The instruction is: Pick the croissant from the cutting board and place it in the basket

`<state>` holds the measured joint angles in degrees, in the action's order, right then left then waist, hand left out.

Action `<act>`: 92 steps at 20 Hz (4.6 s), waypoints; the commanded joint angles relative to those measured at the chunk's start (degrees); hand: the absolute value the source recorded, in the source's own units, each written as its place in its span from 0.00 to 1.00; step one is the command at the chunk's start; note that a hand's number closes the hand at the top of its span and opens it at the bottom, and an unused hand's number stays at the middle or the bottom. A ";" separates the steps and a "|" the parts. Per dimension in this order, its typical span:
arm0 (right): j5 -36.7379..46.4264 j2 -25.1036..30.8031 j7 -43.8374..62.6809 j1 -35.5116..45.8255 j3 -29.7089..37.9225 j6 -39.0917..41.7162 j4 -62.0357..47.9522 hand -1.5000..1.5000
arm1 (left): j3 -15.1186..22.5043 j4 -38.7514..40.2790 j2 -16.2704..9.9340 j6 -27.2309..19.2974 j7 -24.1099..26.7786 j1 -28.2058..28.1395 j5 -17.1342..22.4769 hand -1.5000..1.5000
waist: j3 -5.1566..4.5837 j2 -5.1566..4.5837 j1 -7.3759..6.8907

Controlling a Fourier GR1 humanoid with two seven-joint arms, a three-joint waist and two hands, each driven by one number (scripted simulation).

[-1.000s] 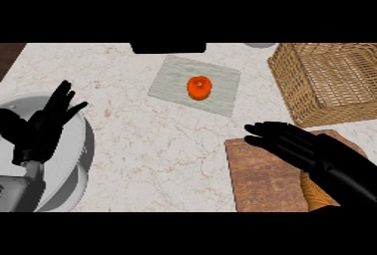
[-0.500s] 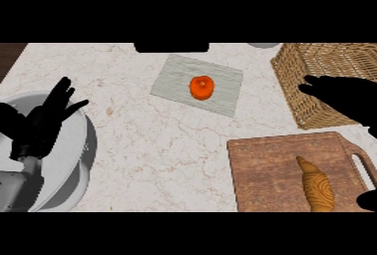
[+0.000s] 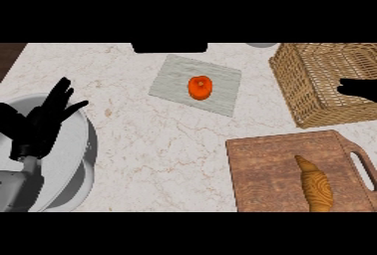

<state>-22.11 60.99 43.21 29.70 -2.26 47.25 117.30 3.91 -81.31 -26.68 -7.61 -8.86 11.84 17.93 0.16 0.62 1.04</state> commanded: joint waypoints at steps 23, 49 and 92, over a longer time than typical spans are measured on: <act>36.16 -30.49 -34.32 -29.36 13.36 1.06 3.63 0.00 | -2.15 1.42 1.96 2.60 -1.00 -2.26 -3.18 0.50 | 0.04 -0.78 -1.61; 58.92 -28.70 -58.28 -33.03 5.69 -7.72 -15.63 0.00 | -5.59 2.94 5.85 4.25 -1.75 0.47 -7.92 0.50 | -0.16 -0.62 -0.88; 81.11 -38.27 -71.99 -59.30 -11.84 -32.30 -9.66 1.00 | -10.11 0.77 7.34 7.86 -4.28 -1.72 -10.04 0.50 | -0.11 -0.43 -0.01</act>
<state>59.06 24.94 -25.96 -22.17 -10.50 18.38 107.79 -6.40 -81.86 -19.18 0.34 -10.53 11.87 8.44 -0.17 1.06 1.15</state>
